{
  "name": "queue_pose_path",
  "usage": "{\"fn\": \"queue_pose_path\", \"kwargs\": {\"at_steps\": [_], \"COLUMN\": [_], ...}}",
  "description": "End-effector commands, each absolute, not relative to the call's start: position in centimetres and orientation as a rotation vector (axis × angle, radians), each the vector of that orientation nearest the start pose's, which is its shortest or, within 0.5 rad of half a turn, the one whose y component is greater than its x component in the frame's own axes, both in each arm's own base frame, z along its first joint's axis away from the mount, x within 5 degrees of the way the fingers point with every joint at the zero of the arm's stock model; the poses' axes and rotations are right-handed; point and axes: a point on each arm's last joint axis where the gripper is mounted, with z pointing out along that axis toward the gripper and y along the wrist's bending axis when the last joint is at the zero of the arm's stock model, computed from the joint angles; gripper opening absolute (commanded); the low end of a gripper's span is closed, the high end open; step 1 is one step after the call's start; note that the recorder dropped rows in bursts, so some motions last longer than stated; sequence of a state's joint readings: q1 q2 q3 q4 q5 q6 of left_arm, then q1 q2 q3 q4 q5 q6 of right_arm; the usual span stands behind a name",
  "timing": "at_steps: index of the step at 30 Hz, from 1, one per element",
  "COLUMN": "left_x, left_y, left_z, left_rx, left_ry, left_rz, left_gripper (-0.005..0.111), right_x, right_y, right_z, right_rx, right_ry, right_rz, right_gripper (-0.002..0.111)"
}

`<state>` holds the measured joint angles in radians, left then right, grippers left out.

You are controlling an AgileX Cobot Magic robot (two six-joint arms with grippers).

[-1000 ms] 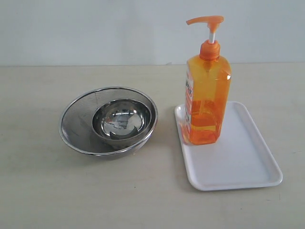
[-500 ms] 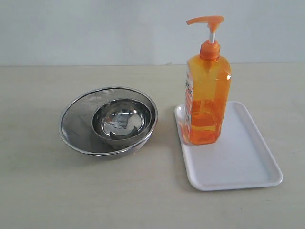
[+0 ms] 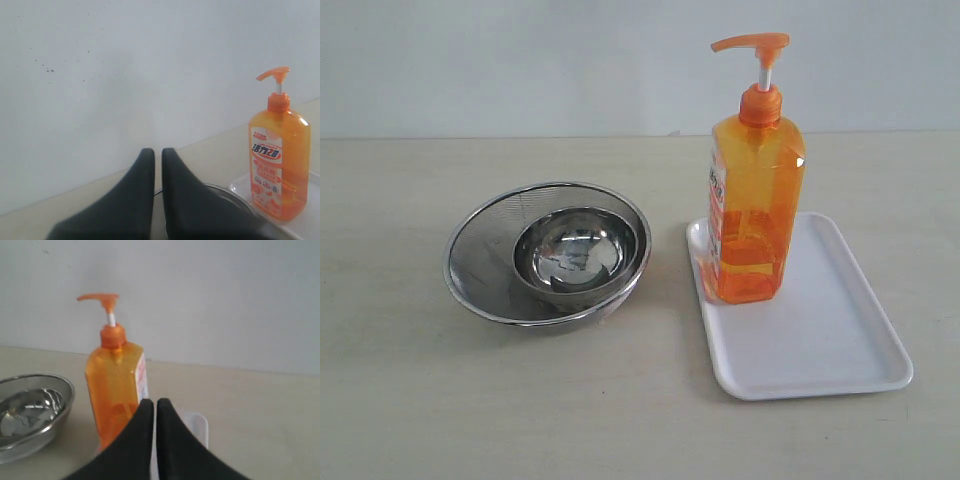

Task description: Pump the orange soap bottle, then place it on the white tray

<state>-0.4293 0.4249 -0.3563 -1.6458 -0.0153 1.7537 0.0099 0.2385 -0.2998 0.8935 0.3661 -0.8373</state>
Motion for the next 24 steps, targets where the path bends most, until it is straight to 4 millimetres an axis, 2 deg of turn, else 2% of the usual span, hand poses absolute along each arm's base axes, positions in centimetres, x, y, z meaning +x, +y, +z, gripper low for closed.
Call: {"fn": "queue_pose_path", "kwargs": {"at_steps": [1, 6, 12, 24], "left_x": [9.08, 9.08, 9.08, 9.08], "left_y": [-3.93, -3.93, -3.93, -3.93], "left_z": [30.24, 30.24, 30.24, 30.24], "left_rx": [0.379, 0.379, 0.379, 0.379], "left_ry": [1.510, 1.510, 1.510, 1.510], "left_rz": [-0.254, -0.254, -0.254, -0.254], "left_gripper": [0.005, 0.005, 0.005, 0.005], "right_x": [6.68, 6.71, 6.71, 6.53], "right_y": [1.42, 0.57, 0.47, 0.54], "right_z": [26.94, 26.70, 26.69, 26.20], "right_rx": [-0.041, 0.056, 0.001, -0.023], "right_ry": [1.755, 1.779, 1.780, 1.786], "right_rz": [0.202, 0.141, 0.080, 0.072], "right_gripper": [0.000, 0.000, 0.000, 0.000]}}
